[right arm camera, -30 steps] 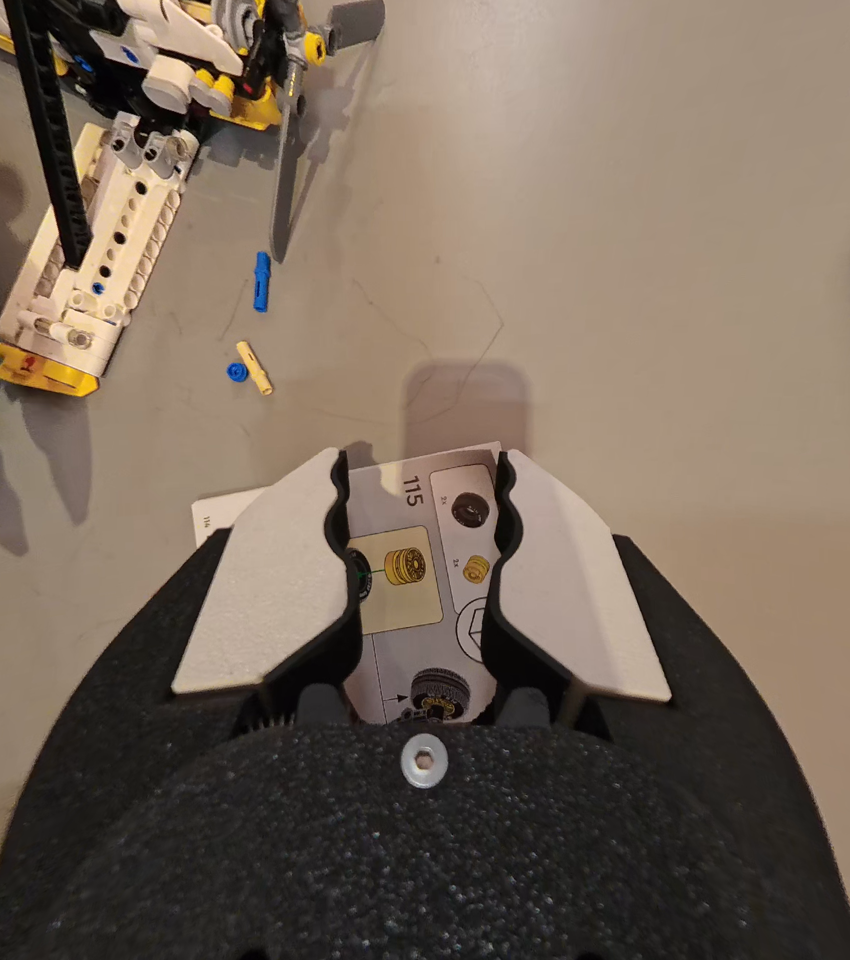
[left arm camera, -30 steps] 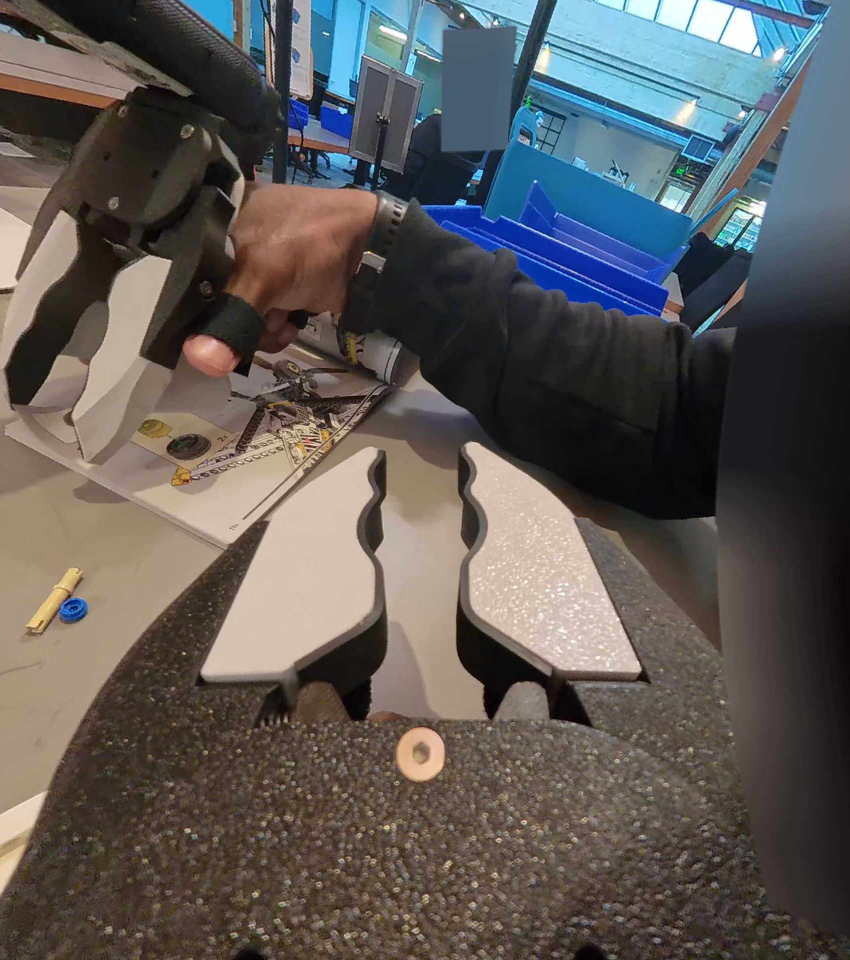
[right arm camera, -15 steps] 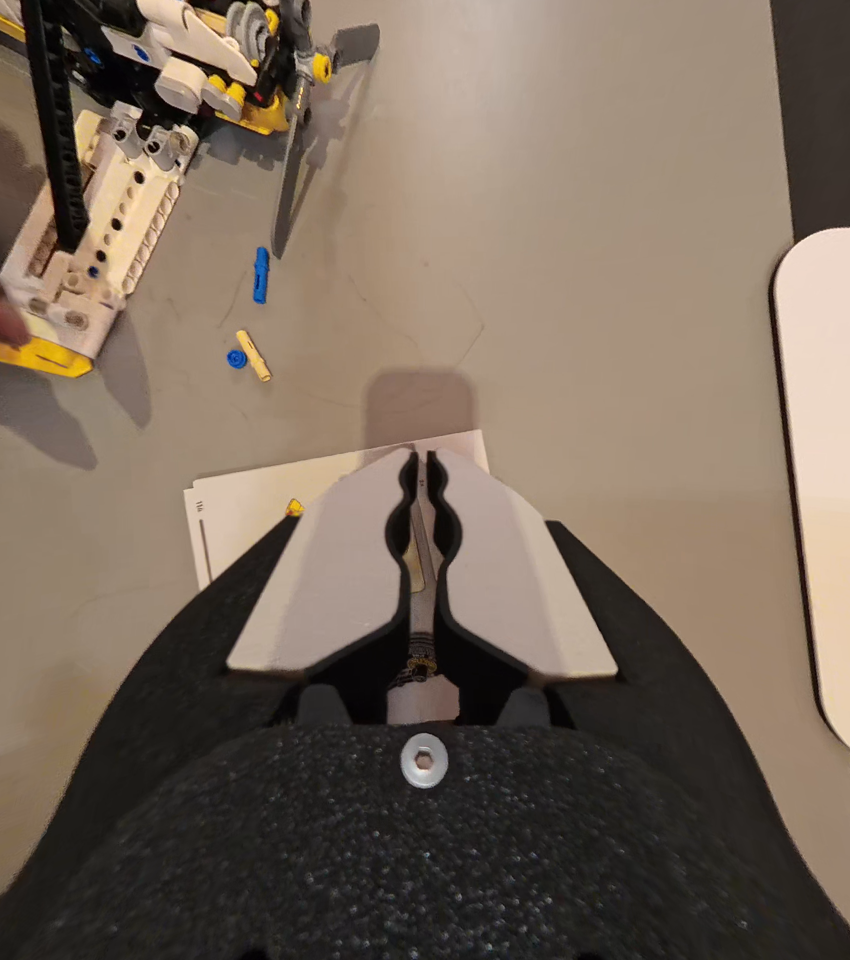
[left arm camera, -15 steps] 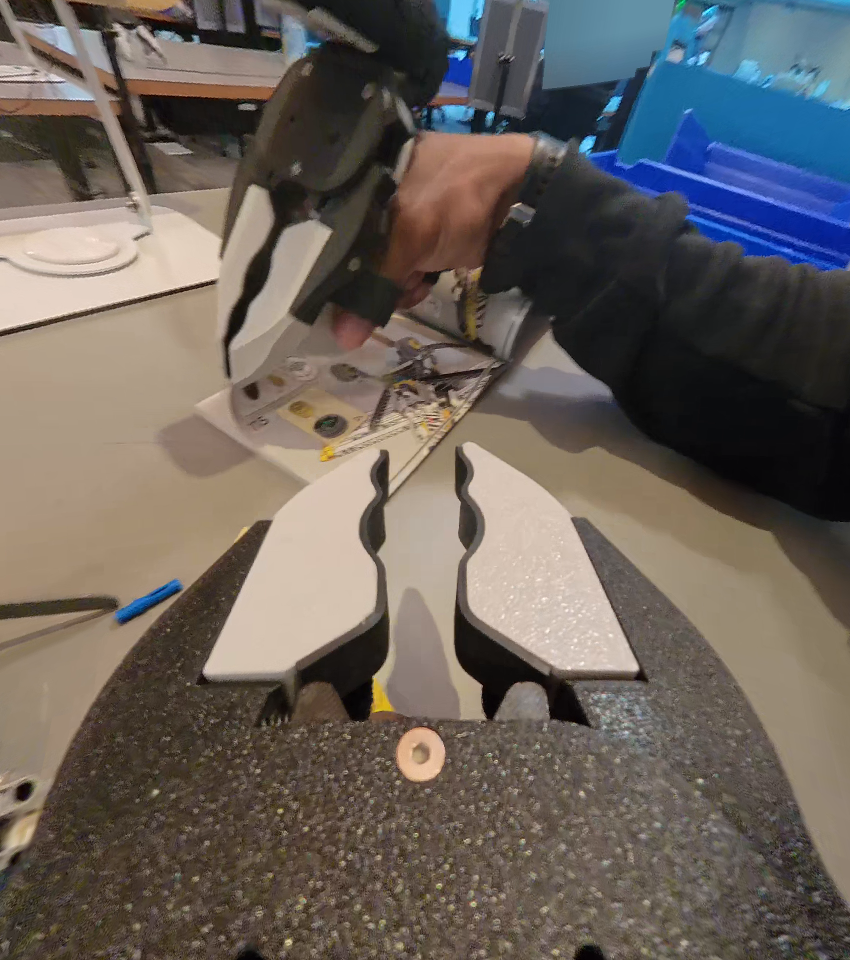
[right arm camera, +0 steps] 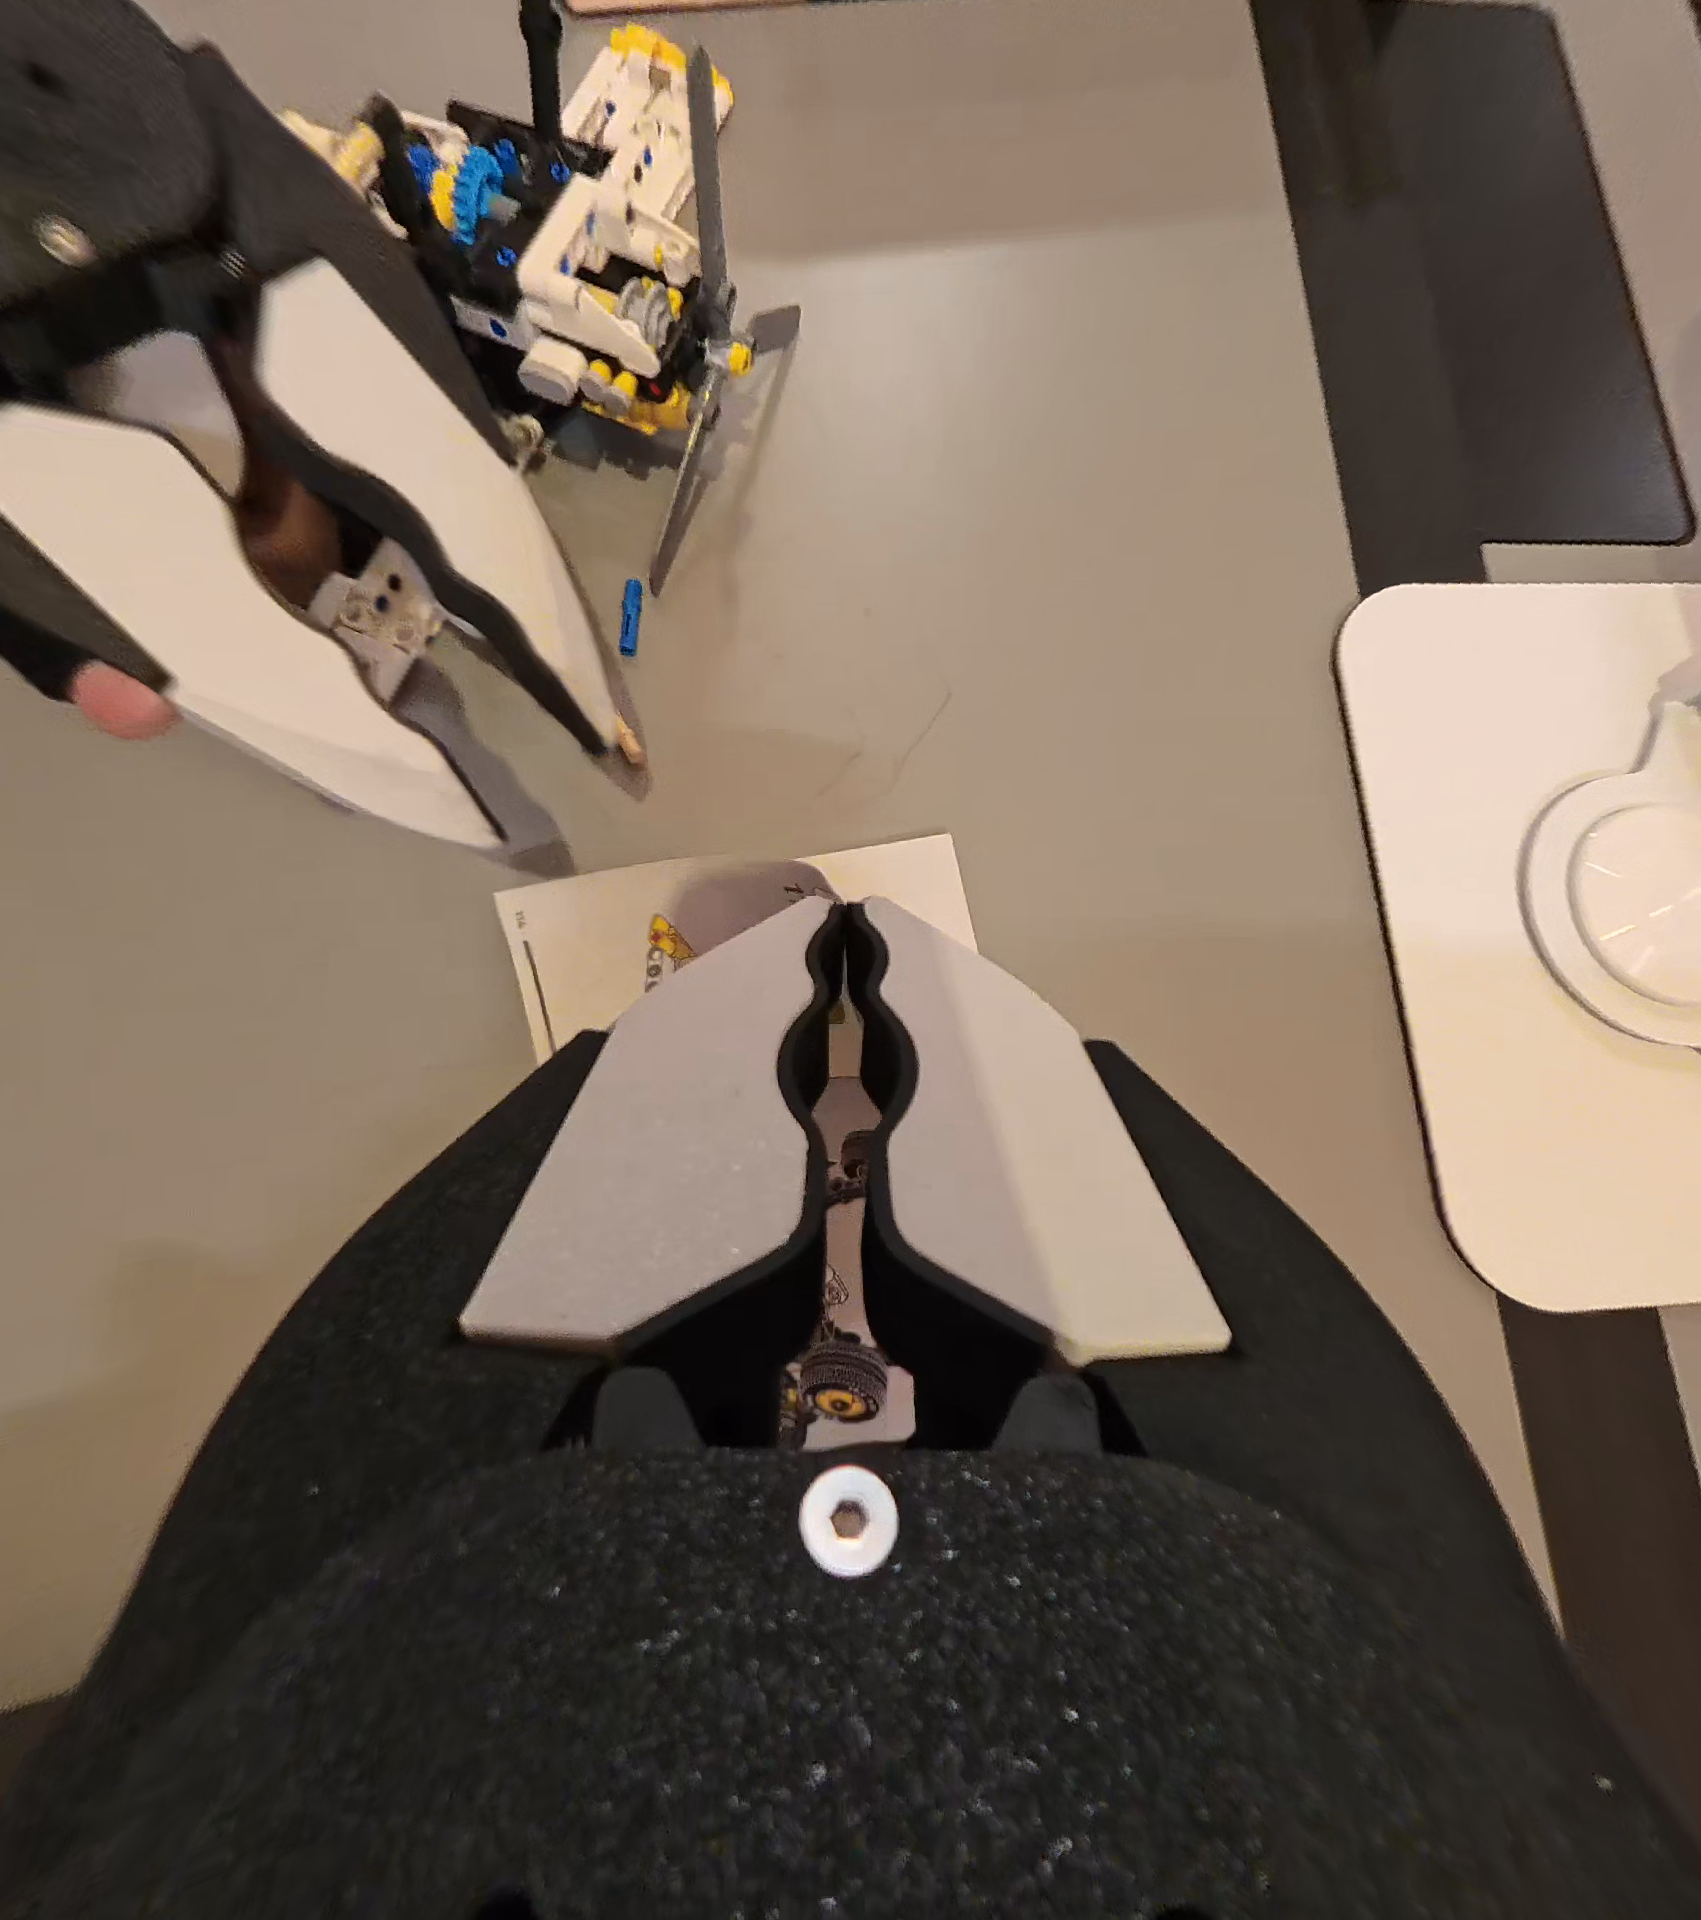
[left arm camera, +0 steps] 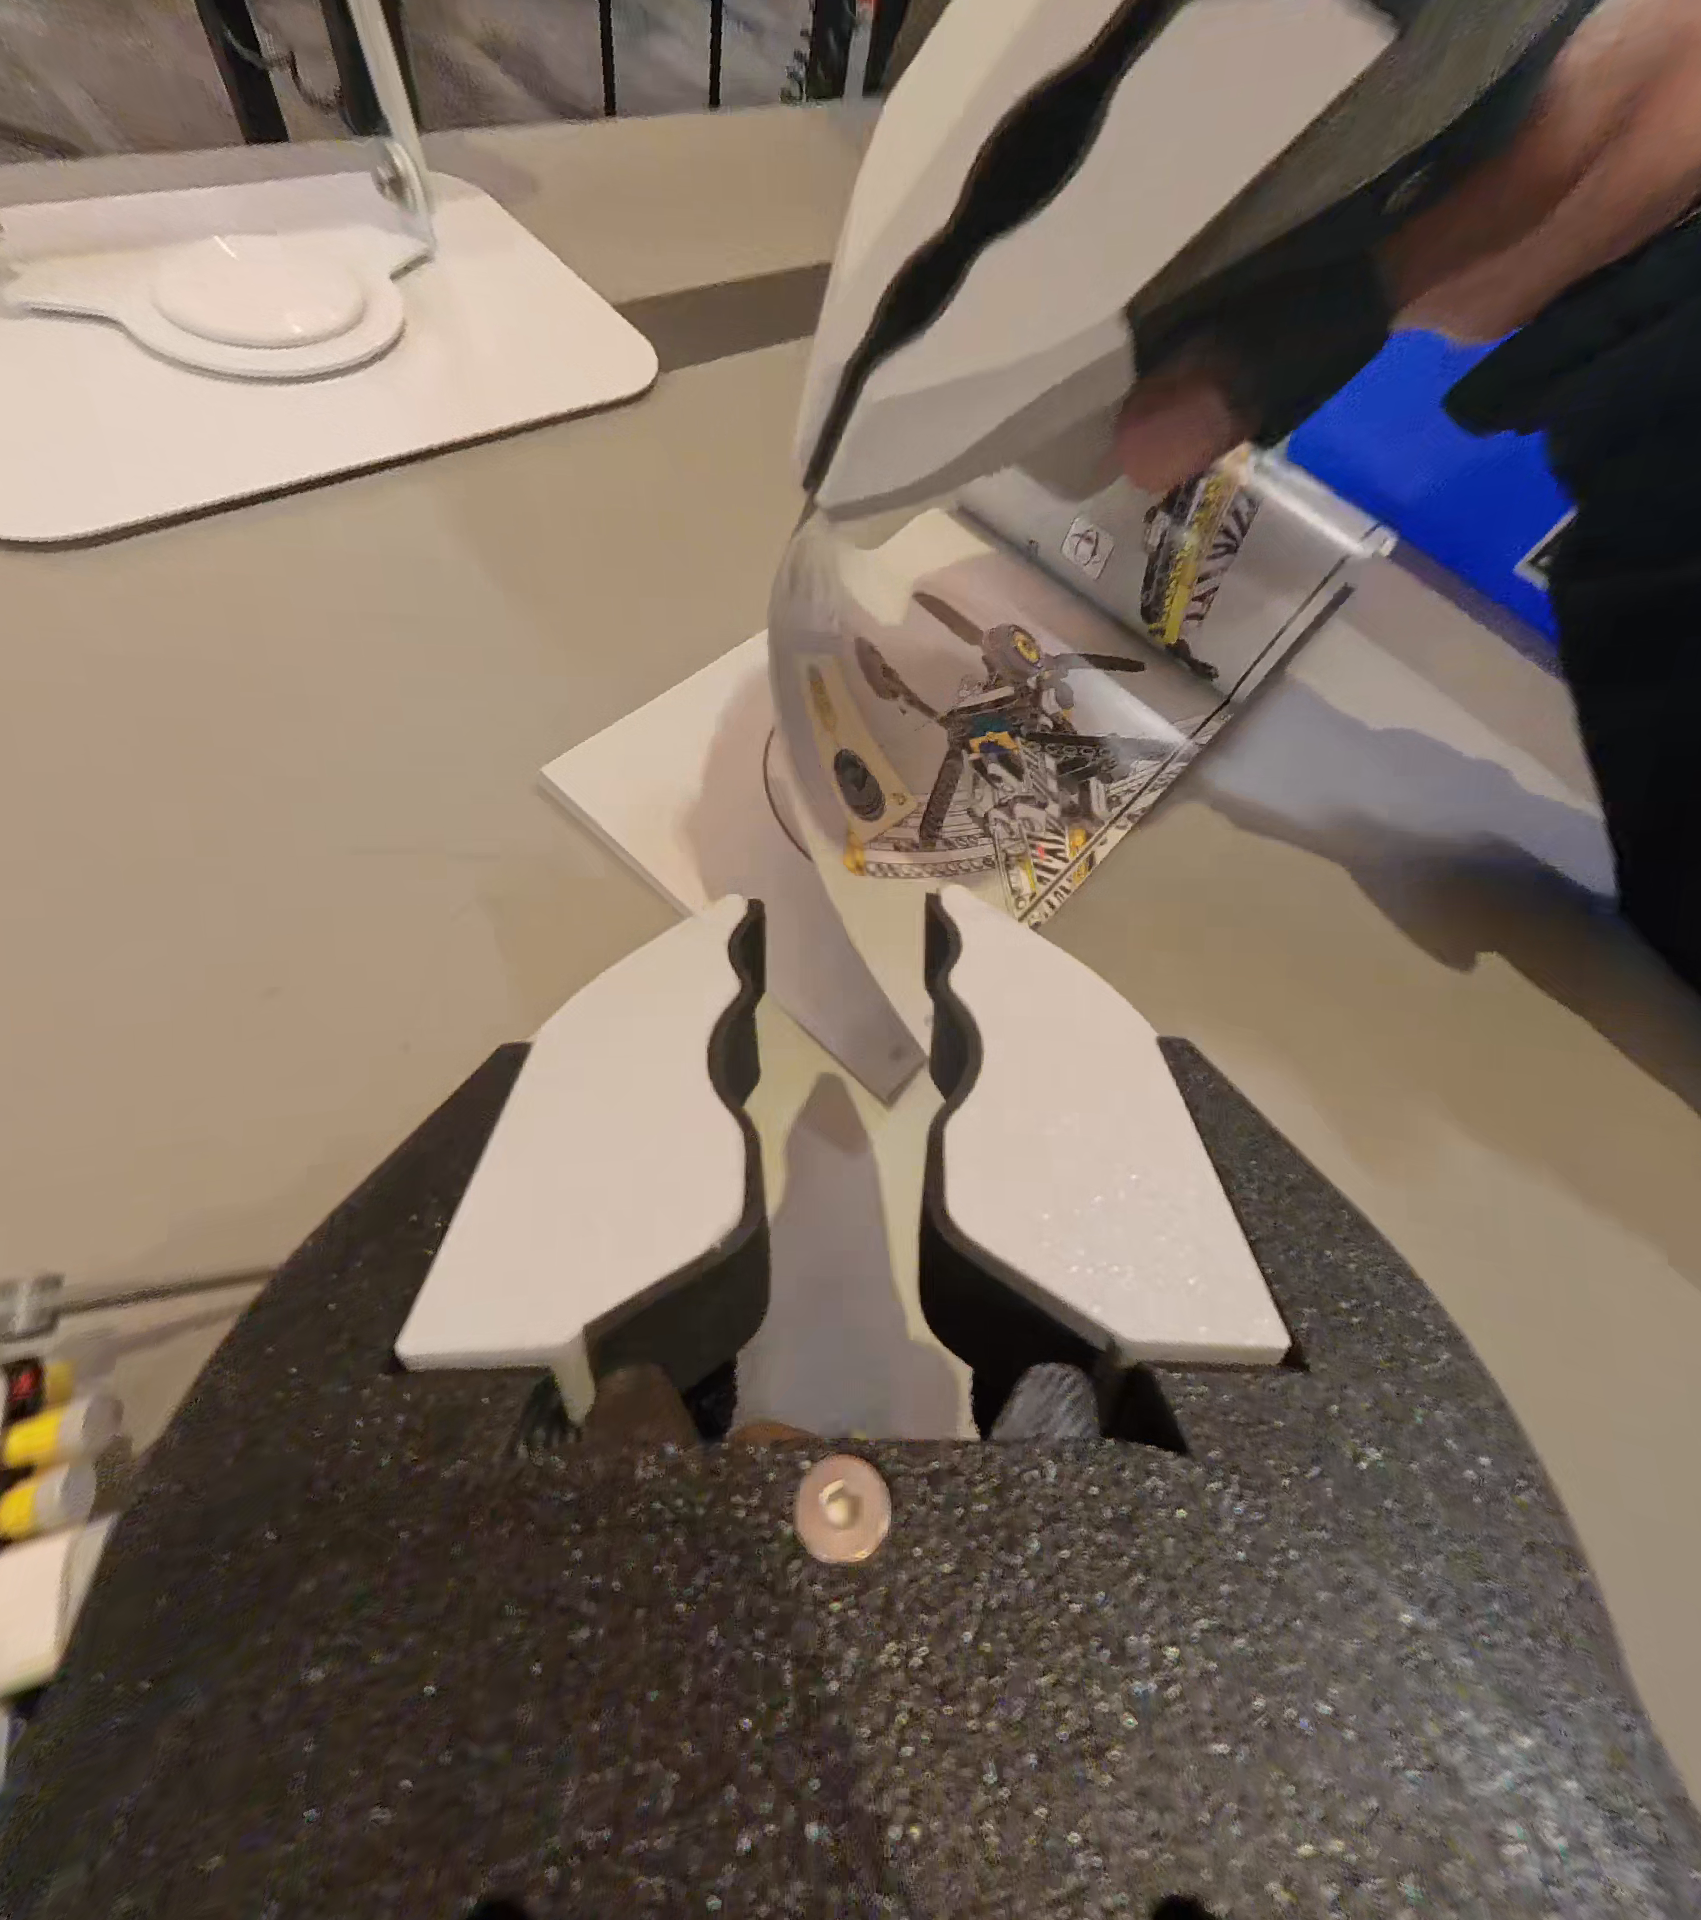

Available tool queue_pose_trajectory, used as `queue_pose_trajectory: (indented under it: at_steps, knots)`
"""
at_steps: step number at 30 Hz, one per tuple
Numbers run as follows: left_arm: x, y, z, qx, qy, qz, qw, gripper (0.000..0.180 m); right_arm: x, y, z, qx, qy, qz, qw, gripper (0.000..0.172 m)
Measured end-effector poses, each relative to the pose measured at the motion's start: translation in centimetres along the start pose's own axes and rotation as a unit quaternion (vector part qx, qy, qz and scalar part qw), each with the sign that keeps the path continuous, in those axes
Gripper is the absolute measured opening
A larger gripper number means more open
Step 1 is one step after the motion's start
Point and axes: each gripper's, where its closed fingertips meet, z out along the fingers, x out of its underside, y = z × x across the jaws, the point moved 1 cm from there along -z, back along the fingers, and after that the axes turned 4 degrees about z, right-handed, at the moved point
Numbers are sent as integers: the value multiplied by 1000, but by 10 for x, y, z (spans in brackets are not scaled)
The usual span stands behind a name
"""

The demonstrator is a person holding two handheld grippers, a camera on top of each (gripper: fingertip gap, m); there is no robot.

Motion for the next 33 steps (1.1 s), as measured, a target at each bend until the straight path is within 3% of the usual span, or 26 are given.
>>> queue_pose_trajectory:
  at_steps: [7, 10, 11, 15, 20, 28, 33]
  knots:
    - [-12, -6, 31, 22, 34, -37, 998, 36, -10, -1, -27, 15, -45, -1, 999, 0]
    - [-17, -9, 33, 44, 19, -63, 997, 3, -9, -2, -32, 23, -58, 3, 998, 0]
    - [-18, -11, 34, 55, 14, -76, 996, 0, -10, -3, -33, 30, -64, 9, 997, 2]
    - [-16, -16, 34, 92, -3, -138, 986, 0, -9, -5, -37, 85, -88, 35, 992, 33]
    - [-15, -13, 30, 129, -21, -213, 968, 3, 3, 30, -31, 101, -133, 38, 985, 47]
    - [-12, -15, 26, 149, -9, -240, 959, 11, 44, 72, 17, 174, -34, -60, 982, 48]
    - [-14, -20, 29, 158, -1, -242, 957, 11, 49, 68, 25, 177, -28, -32, 983, 42]
